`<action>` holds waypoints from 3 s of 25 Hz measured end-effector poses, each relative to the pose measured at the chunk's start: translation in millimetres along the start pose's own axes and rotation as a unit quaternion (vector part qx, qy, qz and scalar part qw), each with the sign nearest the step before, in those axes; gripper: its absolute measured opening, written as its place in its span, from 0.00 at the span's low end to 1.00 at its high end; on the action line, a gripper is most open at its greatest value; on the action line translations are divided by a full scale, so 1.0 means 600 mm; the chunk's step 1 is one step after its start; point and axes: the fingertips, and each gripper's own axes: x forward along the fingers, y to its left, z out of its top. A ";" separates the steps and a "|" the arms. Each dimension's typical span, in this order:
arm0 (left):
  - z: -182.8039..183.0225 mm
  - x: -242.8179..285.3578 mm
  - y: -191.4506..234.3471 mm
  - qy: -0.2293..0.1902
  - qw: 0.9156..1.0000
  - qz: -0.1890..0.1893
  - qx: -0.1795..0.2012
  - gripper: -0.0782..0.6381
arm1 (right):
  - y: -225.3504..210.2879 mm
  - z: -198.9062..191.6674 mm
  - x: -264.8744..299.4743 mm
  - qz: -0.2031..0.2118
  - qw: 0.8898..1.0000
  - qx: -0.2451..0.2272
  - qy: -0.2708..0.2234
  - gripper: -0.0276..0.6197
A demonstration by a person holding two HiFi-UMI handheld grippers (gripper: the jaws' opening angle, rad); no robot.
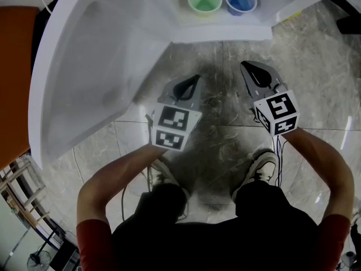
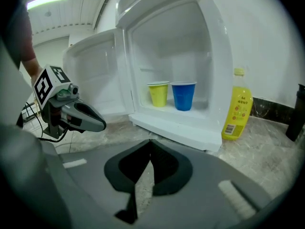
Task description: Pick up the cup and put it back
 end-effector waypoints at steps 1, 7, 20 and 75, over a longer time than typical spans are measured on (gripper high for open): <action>-0.001 0.000 0.000 0.001 1.000 0.000 0.000 0.11 | 0.002 -0.002 0.001 0.002 1.000 0.001 0.001 0.04; -0.001 0.011 0.003 0.001 1.000 0.001 0.021 0.11 | 0.000 -0.008 0.000 0.008 1.000 0.007 0.005 0.05; 0.139 -0.206 -0.051 0.053 0.998 0.043 -0.007 0.11 | 0.081 0.153 -0.238 -0.022 0.993 0.114 0.009 0.05; 1.226 -1.117 -0.257 -0.173 0.977 0.104 0.061 0.11 | 0.180 1.367 -1.039 -0.153 0.972 0.052 -0.170 0.05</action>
